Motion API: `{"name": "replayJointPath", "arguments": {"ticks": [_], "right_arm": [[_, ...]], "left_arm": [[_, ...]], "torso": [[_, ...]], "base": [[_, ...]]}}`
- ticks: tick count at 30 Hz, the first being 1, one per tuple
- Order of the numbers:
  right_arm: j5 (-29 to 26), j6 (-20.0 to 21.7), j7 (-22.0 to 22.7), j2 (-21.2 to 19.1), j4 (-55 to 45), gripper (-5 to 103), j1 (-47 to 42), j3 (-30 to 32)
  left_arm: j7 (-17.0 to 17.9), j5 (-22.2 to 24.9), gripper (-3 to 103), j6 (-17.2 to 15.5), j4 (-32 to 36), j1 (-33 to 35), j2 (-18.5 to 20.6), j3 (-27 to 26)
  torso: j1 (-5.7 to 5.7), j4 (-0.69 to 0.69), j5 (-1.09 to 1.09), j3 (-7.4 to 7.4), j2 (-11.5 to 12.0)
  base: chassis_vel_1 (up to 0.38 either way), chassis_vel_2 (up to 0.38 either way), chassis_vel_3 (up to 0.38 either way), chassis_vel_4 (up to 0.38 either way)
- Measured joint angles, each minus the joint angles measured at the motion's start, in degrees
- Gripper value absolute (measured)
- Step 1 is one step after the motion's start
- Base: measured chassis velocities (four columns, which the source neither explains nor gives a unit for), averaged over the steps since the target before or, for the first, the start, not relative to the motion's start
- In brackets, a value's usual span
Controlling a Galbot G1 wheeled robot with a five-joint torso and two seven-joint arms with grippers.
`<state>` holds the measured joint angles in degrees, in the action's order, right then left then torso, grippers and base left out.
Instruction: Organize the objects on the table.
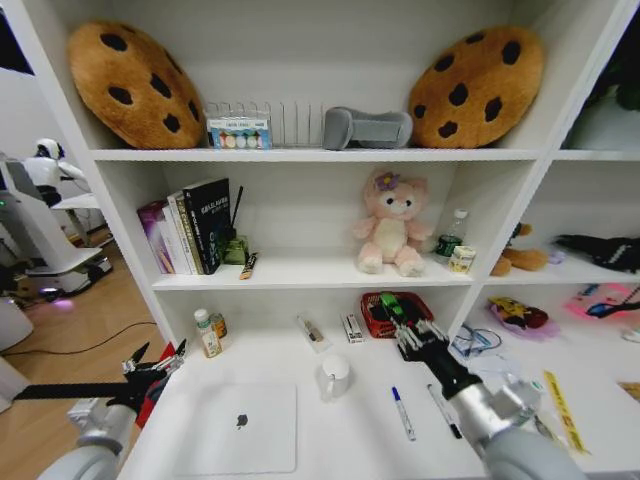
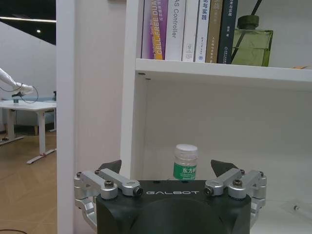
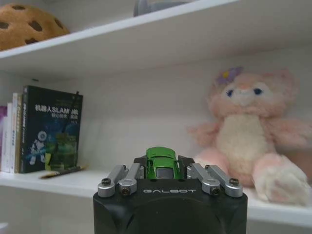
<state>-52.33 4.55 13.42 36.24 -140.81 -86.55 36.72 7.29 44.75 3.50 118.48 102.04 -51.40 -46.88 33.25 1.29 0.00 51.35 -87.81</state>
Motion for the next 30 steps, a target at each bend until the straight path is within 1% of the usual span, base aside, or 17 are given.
{"name": "replayJointPath", "arguments": {"ticks": [1, 3, 5, 6, 8, 9, 11, 12, 13, 14, 15, 16, 18, 19, 21, 25, 30], "right_arm": [[-1.8, 0.7, 0.3, -1.9, 1.3, 33, 3.5, -1.0], [-2.6, 1.0, 0.4, -3.1, 2.3, 33, 5.6, -1.8], [-4.6, 1.9, -0.2, -6.7, 7.0, 33, 14.1, -4.7], [-4.6, 1.9, -0.2, -6.7, 7.0, 33, 14.1, -4.7], [-7.6, 2.8, -0.6, -8.5, 9.4, 33, 21.7, -8.6], [-7.6, 2.8, -0.6, -8.5, 9.4, 33, 21.7, -8.6], [-9.7, 3.4, -0.7, -9.1, 11.4, 33, 28.8, -14.4], [-9.7, 3.4, -0.7, -9.1, 11.4, 33, 28.8, -14.4], [-11.1, 3.9, -0.7, -9.0, 12.7, 33, 33.4, -18.9], [-11.1, 3.9, -0.7, -9.0, 12.7, 33, 33.4, -18.9], [-12.2, 4.4, -0.6, -8.1, 14.6, 33, 39.9, -25.2], [-12.2, 4.4, -0.6, -8.1, 14.6, 33, 39.9, -25.2], [-12.6, 4.7, -0.1, -5.7, 17.7, 33, 48.8, -34.5], [-12.6, 4.7, -0.1, -5.7, 17.7, 33, 48.8, -34.5], [-12.5, 5.4, 1.0, -1.4, 21.9, 33, 55.8, -43.2], [-12.4, 5.7, 1.8, 2.7, 26.5, 33, 60.3, -49.9], [-12.7, 5.8, 2.4, 5.9, 30.2, 33, 63.9, -54.5]], "left_arm": [[0.0, 0.0, 100, 0.0, 0.0, 0.0, 0.0, 0.0], [0.0, 0.0, 100, 0.0, 0.0, 0.0, 0.0, 0.0], [0.0, 0.0, 100, 0.0, 0.0, 0.0, 0.0, 0.0], [0.0, 0.0, 100, 0.0, 0.0, 0.0, 0.0, 0.0], [0.0, 0.0, 100, 0.0, 0.0, 0.0, 0.0, 0.0], [0.0, 0.0, 100, 0.0, 0.0, 0.0, 0.0, 0.0], [0.0, 0.0, 100, 0.0, 0.0, 0.0, 0.0, 0.0], [0.0, 0.0, 100, 0.0, 0.0, 0.0, 0.0, 0.0], [0.0, 0.0, 100, 0.0, 0.0, 0.0, 0.0, 0.0], [0.0, 0.0, 100, 0.0, 0.0, 0.0, 0.0, 0.0], [0.0, 0.0, 100, 0.0, 0.0, 0.0, 0.0, 0.0], [0.0, 0.0, 100, 0.0, 0.0, 0.0, 0.0, 0.0], [0.0, 0.0, 100, 0.0, 0.0, 0.0, 0.0, 0.0], [0.0, 0.0, 100, 0.0, 0.0, 0.0, 0.0, 0.0], [0.0, 0.0, 100, 0.0, 0.0, 0.0, 0.0, 0.0], [0.0, 0.0, 100, 0.0, 0.0, 0.0, 0.0, 0.0], [0.0, 0.0, 100, 0.0, 0.0, 0.0, 0.0, 0.0]], "torso": [[0.00, 0.00, 0.01, 0.00, 0.0], [0.00, -0.01, 0.00, 0.00, 0.0], [0.01, 0.02, -0.01, 0.00, 0.0], [0.01, 0.02, -0.01, 0.00, 0.0], [0.00, 0.01, -0.01, 0.00, 0.0], [0.00, 0.01, -0.01, 0.00, 0.0], [0.00, 0.02, 0.00, 0.00, 0.0], [0.00, 0.02, 0.00, 0.00, 0.0], [0.00, 0.01, 0.00, 0.00, 0.0], [0.00, 0.01, 0.00, 0.00, 0.0], [0.00, 0.02, 0.00, 0.00, 0.0], [0.00, 0.02, 0.00, 0.00, 0.0], [0.01, 0.01, 0.01, 0.00, 0.0], [0.01, 0.01, 0.01, 0.00, 0.0], [0.00, 0.01, 0.01, 0.00, 0.0], [0.00, 0.00, 0.01, 0.00, 0.0], [0.01, 0.01, 0.01, 0.00, 0.0]], "base": [[0.000, 0.000, 0.000, 0.000], [0.000, 0.000, 0.000, 0.000], [0.000, 0.000, 0.000, 0.000], [0.000, 0.000, 0.000, 0.000], [0.000, 0.000, 0.000, 0.000], [0.000, 0.000, 0.000, 0.000], [0.000, 0.000, 0.000, 0.000], [0.000, 0.000, 0.000, 0.000], [0.000, 0.000, 0.000, 0.000], [0.000, 0.000, 0.000, 0.000], [0.000, 0.000, 0.000, 0.000], [0.000, 0.000, 0.000, 0.000], [0.000, 0.000, 0.000, 0.000], [0.000, 0.000, 0.000, 0.000], [0.000, 0.000, 0.000, 0.000], [0.000, 0.000, 0.000, 0.000], [0.000, 0.000, 0.000, 0.000]]}}
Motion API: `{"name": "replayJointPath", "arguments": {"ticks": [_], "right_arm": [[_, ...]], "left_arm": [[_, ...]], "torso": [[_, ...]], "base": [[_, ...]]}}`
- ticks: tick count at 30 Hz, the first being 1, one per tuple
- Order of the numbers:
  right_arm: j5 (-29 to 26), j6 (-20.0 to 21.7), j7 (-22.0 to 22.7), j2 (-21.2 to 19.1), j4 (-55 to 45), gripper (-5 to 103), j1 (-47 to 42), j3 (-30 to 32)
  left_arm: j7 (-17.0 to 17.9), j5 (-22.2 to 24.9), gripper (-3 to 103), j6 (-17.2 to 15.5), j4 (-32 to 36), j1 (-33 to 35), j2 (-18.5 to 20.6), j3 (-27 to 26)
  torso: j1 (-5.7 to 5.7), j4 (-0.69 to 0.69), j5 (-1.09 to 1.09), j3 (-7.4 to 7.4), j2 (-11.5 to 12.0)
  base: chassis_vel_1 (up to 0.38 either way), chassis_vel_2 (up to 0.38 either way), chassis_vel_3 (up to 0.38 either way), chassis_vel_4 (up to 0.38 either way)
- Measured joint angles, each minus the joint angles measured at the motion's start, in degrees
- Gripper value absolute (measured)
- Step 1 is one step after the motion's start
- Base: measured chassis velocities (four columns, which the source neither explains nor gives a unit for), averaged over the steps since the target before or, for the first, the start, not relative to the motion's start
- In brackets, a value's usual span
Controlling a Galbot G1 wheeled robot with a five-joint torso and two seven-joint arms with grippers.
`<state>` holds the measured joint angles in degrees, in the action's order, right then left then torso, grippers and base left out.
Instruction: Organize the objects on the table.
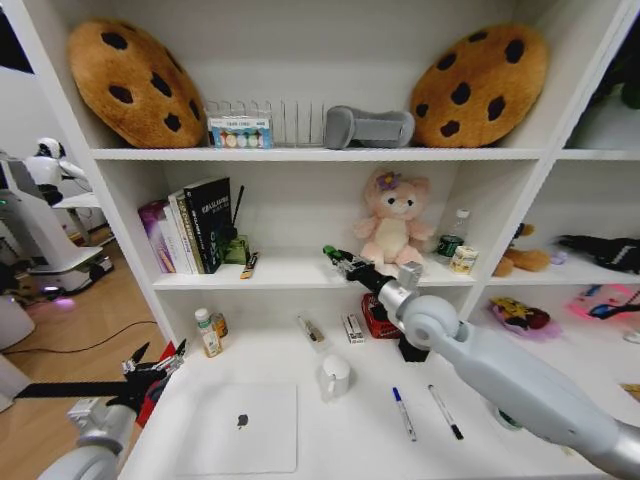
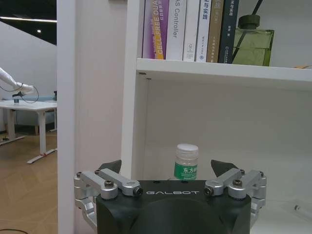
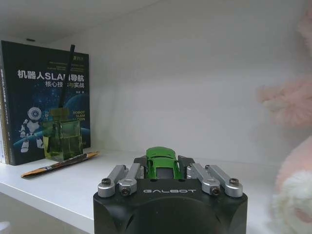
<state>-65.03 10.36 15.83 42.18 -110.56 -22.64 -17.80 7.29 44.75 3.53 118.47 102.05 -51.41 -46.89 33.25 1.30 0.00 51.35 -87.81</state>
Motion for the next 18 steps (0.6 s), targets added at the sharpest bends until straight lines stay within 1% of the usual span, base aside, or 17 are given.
{"name": "replayJointPath", "arguments": {"ticks": [2, 3, 5, 11, 18], "right_arm": [[-0.1, 0.0, 0.1, 0.5, 0.5, 33, 0.7, -0.6], [-0.4, 0.2, 0.7, 1.5, 1.4, 33, 2.1, -1.8], [-0.5, 0.4, 1.1, 2.1, 2.3, 33, 3.6, -3.3], [-0.6, 0.9, 2.0, 2.2, 3.0, 33, 4.7, -4.8], [-0.9, 1.7, 3.1, 2.1, 3.1, 33, 4.5, -5.0]], "left_arm": [[0.0, 0.0, 100, 0.0, 0.0, 0.0, 0.0, 0.0], [0.0, 0.0, 100, 0.0, 0.0, 0.0, 0.0, 0.0], [0.0, 0.0, 100, 0.0, 0.0, 0.0, 0.0, 0.0], [0.0, 0.0, 100, 0.0, 0.0, 0.0, 0.0, 0.0], [0.0, 0.0, 100, 0.0, 0.0, 0.0, 0.0, 0.0]], "torso": [[0.00, 0.00, 0.00, 0.00, 0.0], [0.00, -0.01, 0.00, 0.00, 0.0], [-0.01, -0.01, 0.01, 0.00, 0.0], [-0.01, 0.00, 0.00, 0.00, 0.0], [-0.01, 0.00, -0.01, 0.00, 0.0]], "base": [[0.000, 0.000, 0.000, 0.000], [0.000, 0.000, 0.000, 0.000], [0.000, 0.000, 0.000, 0.000], [0.000, 0.000, 0.000, 0.000], [0.000, 0.000, 0.000, 0.000]]}}
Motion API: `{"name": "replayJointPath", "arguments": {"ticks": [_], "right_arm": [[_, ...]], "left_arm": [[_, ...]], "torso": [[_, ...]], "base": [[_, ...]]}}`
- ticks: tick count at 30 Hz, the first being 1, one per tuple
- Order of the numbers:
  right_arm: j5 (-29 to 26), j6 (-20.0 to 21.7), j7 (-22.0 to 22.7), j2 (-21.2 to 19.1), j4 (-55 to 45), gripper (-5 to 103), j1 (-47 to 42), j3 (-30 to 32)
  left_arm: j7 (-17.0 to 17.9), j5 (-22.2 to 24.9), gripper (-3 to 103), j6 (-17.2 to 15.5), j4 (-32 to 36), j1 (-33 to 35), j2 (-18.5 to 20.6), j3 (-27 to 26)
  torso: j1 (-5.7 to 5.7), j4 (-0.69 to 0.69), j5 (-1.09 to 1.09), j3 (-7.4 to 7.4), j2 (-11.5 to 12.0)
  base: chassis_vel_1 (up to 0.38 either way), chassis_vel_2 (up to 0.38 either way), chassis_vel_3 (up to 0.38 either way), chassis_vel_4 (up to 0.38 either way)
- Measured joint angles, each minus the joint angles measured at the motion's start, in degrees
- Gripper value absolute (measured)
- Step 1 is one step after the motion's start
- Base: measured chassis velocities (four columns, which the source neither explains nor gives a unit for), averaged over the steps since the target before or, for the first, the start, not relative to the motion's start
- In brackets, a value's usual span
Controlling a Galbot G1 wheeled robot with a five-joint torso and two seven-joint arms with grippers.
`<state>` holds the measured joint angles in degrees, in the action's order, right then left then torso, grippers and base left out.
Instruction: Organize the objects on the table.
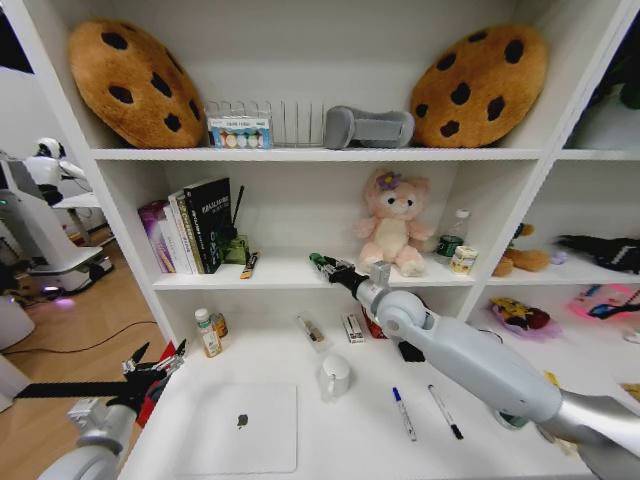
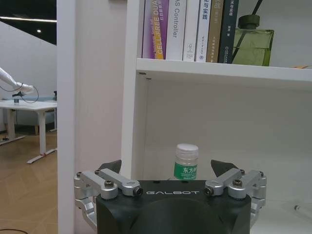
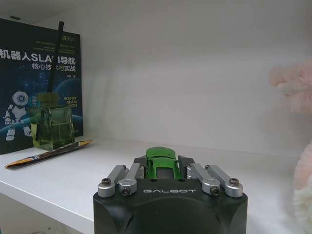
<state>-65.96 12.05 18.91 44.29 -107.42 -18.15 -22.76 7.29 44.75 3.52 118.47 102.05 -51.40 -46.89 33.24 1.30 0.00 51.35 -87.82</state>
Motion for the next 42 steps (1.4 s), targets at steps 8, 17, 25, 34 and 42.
{"name": "replayJointPath", "arguments": {"ticks": [8, 17, 25, 34, 42], "right_arm": [[-0.6, 0.7, 1.5, 0.6, -0.8, 41, -1.0, 0.5], [-1.6, 1.3, 2.9, 0.0, -2.8, 73, -3.1, 3.9], [-2.5, 2.3, 4.2, -4.9, -16.6, 100, -13.9, 18.6], [8.9, 1.4, 2.6, -11.3, -27.6, 100, -32.9, 34.7], [18.4, -1.8, 2.0, -7.8, -29.7, 100, -53.8, 50.6]], "left_arm": [[0.0, 0.0, 100, 0.0, 0.0, 0.0, 0.0, 0.0], [0.0, 0.0, 100, 0.0, 0.0, 0.0, 0.0, 0.0], [0.0, 0.0, 100, 0.0, 0.0, 0.0, 0.0, 0.0], [0.0, 0.0, 100, 0.0, 0.0, 0.0, 0.0, 0.0], [0.0, 0.0, 100, 0.0, 0.0, 0.0, 0.0, 0.0]], "torso": [[0.00, 0.00, 0.00, 0.00, 0.0], [0.00, 0.00, 0.00, 0.00, 0.0], [0.00, 0.00, 0.00, -0.01, 0.0], [-0.01, 0.02, -0.01, -0.01, 0.0], [0.00, 0.00, -0.01, -0.01, 0.0]], "base": [[0.000, 0.000, 0.000, 0.000], [0.000, 0.000, 0.000, 0.000], [0.000, 0.000, 0.000, 0.000], [0.000, 0.000, 0.000, 0.000], [0.000, 0.000, 0.000, 0.000]]}}
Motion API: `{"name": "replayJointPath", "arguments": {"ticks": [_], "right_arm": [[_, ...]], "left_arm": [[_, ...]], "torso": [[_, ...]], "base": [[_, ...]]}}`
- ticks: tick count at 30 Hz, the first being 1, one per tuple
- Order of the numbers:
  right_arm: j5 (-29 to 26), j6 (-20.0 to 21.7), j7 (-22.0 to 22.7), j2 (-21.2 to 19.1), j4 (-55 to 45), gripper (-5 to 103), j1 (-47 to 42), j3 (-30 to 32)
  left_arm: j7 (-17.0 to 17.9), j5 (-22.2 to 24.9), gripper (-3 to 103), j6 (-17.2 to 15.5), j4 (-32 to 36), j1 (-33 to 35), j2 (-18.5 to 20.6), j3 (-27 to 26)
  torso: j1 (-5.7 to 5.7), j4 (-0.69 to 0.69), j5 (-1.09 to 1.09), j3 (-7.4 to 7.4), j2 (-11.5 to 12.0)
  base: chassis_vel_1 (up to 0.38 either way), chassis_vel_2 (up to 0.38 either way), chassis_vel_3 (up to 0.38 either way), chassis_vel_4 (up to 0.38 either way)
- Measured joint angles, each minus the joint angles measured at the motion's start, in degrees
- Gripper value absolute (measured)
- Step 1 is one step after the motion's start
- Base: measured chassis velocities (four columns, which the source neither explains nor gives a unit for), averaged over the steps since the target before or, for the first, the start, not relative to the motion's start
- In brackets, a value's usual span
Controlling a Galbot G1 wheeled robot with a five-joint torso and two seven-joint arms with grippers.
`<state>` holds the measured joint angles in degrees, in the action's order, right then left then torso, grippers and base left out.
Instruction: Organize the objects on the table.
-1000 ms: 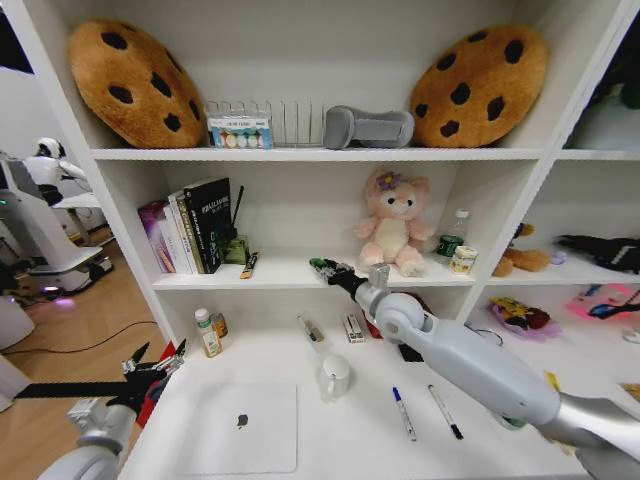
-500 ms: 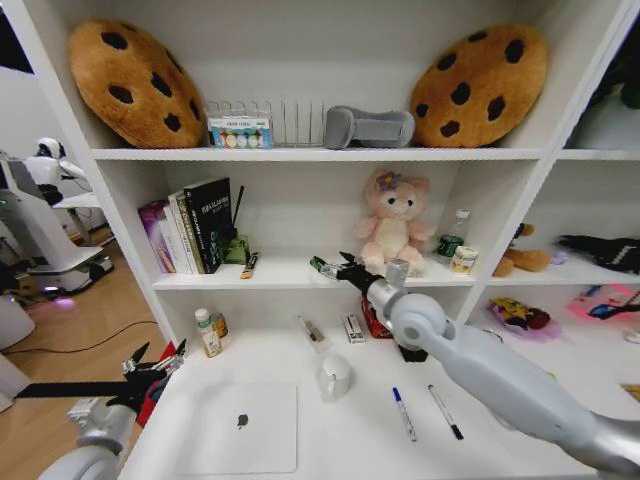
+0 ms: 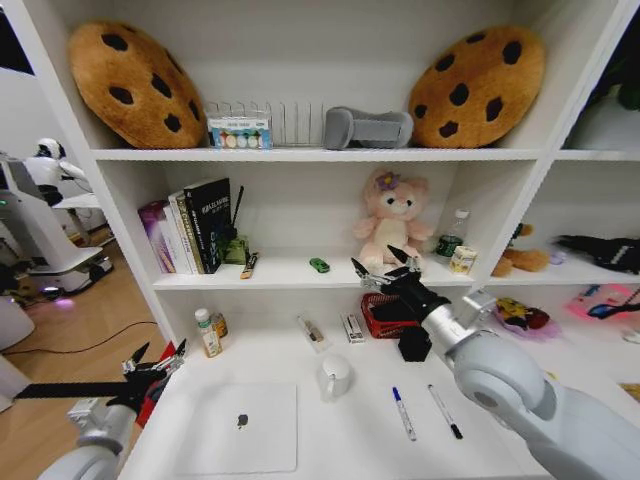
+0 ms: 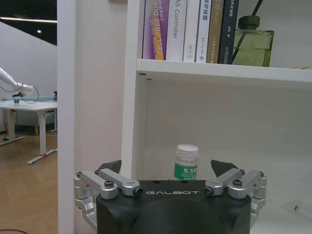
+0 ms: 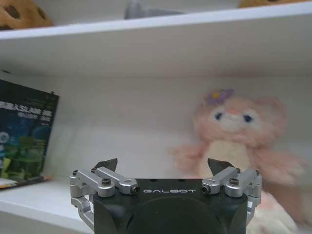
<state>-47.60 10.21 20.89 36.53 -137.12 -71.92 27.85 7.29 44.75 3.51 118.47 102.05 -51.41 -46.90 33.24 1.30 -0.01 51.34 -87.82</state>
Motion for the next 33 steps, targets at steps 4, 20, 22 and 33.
{"name": "replayJointPath", "arguments": {"ticks": [4, 20, 22, 33], "right_arm": [[2.5, -1.6, 0.0, 3.6, 0.0, 100, -7.8, 5.1], [11.6, -7.8, 2.0, 20.6, 2.4, 100, -29.3, 9.5], [11.7, -6.4, 3.3, 21.1, 4.0, 100, -30.9, 8.0], [-4.7, 21.8, 17.0, 17.8, 4.1, 100, -25.8, 4.0]], "left_arm": [[0.0, 0.0, 100, 0.0, 0.0, 0.0, 0.0, 0.0], [0.0, 0.0, 100, 0.0, 0.0, 0.0, 0.0, 0.0], [0.0, 0.0, 100, 0.0, 0.0, 0.0, 0.0, 0.0], [0.0, 0.0, 100, 0.0, 0.0, 0.0, 0.0, 0.0]], "torso": [[0.00, 0.00, 0.00, 0.00, 0.0], [0.00, 0.00, 0.02, 0.00, 0.0], [0.00, 0.00, 0.01, 0.00, 0.0], [0.01, -0.01, 0.01, 0.01, 0.0]], "base": [[0.000, 0.000, 0.000, 0.000], [0.000, 0.000, 0.000, 0.000], [0.000, 0.000, 0.000, 0.000], [0.000, 0.000, 0.000, 0.000]]}}
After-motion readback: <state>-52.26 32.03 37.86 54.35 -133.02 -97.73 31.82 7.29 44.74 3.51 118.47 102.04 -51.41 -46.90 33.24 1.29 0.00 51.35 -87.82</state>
